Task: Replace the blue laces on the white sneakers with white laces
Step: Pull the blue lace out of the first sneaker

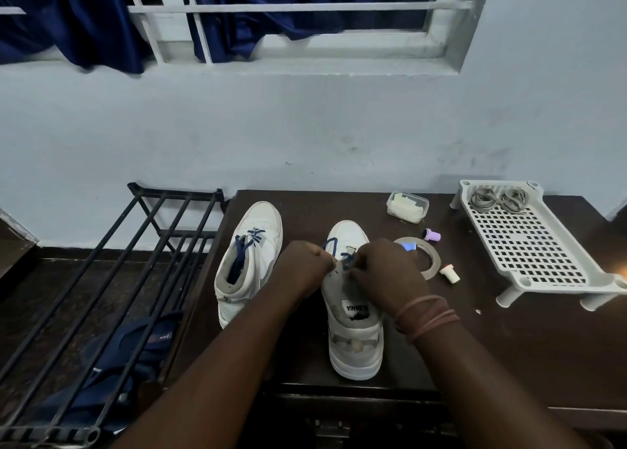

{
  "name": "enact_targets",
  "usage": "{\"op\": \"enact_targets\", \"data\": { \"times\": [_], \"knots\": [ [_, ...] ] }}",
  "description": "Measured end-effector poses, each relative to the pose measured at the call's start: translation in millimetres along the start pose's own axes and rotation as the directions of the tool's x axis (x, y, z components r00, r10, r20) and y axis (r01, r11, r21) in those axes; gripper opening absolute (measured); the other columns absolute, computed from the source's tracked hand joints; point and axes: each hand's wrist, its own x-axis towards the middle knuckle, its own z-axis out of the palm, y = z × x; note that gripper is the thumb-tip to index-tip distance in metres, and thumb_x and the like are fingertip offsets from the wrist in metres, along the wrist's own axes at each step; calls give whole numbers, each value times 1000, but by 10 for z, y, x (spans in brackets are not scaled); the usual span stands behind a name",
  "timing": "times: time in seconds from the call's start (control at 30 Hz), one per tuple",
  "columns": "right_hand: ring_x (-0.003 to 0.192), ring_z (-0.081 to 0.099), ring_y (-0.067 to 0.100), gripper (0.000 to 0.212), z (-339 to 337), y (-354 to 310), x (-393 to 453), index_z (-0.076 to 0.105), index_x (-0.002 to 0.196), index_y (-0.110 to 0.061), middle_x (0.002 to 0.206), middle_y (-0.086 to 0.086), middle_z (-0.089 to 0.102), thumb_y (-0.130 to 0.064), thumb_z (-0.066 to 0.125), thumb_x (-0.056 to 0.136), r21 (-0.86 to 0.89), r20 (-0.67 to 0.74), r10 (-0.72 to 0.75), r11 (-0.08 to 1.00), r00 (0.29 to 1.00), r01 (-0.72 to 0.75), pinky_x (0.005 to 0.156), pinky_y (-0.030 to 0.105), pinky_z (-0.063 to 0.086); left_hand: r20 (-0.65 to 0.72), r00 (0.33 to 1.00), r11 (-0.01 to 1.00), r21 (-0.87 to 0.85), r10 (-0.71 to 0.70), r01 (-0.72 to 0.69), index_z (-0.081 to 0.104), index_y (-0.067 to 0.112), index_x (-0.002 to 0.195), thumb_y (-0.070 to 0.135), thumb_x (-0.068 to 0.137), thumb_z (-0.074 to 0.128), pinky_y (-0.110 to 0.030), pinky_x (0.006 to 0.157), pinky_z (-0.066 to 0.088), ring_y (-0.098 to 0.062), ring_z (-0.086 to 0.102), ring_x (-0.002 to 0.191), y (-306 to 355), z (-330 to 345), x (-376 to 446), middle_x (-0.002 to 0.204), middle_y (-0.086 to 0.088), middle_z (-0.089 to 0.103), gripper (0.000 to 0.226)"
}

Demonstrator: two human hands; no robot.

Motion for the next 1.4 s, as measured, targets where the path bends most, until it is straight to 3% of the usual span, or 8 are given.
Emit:
{"op": "enact_targets", "data": {
  "times": [0.17, 0.33, 0.47, 0.57, 0.77, 0.87, 1.07, 1.4],
  "knots": [
    [85, 56, 16, 13, -91, 11, 4, 64, 78, -21, 90, 3, 59, -21, 55, 88, 364, -169, 87, 931, 982, -20, 77, 32, 48, -15, 1000, 1000, -14, -9, 8, 79, 20, 74, 33, 61, 62, -43, 79, 58, -19, 67, 69, 14, 4, -7, 75, -12, 75, 25],
    [50, 49, 26, 26, -484, -79, 13, 45, 74, -9, 53, 5, 52, -22, 38, 95, 984, 177, 360, -67, 916, -164, 40, 20, 36, -34, 999, 1000, -15, -26, 26, 79, 20, 74, 33, 60, 62, -41, 79, 58, -26, 72, 79, 19, 7, -3, 75, -11, 75, 26],
    [59, 48, 13, 25, -322, 10, -25, 47, 83, -19, 69, -6, 53, -37, 64, 84, 714, -227, 258, 700, 939, -20, 57, 23, 39, -34, 999, 999, -21, -40, 39, 78, 13, 77, 33, 60, 63, -43, 78, 58, -19, 63, 67, 18, 14, 1, 79, -16, 74, 31],
    [81, 60, 14, 31, -126, -5, -76, 58, 106, -25, 100, -2, 54, -35, 70, 80, 276, -194, -63, 954, 979, 116, 69, 20, 48, -33, 999, 999, -14, -40, 40, 76, 7, 78, 32, 61, 63, -44, 74, 58, -17, 58, 64, 4, 26, 20, 71, -13, 72, 33],
    [74, 57, 26, 19, -117, -18, -38, 60, 84, -16, 103, 9, 52, -29, 48, 90, -168, -227, -26, 986, 974, -13, 60, 28, 36, -34, 999, 999, -24, -36, 36, 76, 6, 78, 31, 59, 62, -46, 75, 57, -15, 58, 65, 5, 14, 12, 72, -13, 72, 34],
    [87, 57, 37, 16, -302, 54, -11, 62, 91, -7, 97, 18, 56, -18, 51, 93, 100, -442, 82, 994, 893, -42, 70, 35, 48, -34, 999, 999, -28, -40, 39, 79, 16, 74, 33, 60, 63, -41, 78, 58, -17, 65, 68, 21, 22, -9, 76, -11, 75, 27],
    [96, 57, 22, 25, -85, 146, 26, 58, 94, -16, 103, 6, 60, -37, 66, 85, 379, -79, 268, 899, 960, -219, 75, 26, 36, -159, 985, 998, 5, 67, -67, 75, 19, 83, 33, 82, 65, -31, 77, 56, -13, 70, 78, 68, 130, 17, 75, 5, 74, 18],
    [83, 66, 26, 19, 147, 105, 33, 70, 89, -12, 87, 6, 70, -27, 58, 87, 145, -48, 252, 959, 967, -243, 66, 27, 47, -126, 951, 909, 350, 283, -224, 69, 37, 104, 41, 71, 68, -38, 87, 51, -15, 61, 93, -27, 288, 122, 98, 6, 65, 33]
  ]
}}
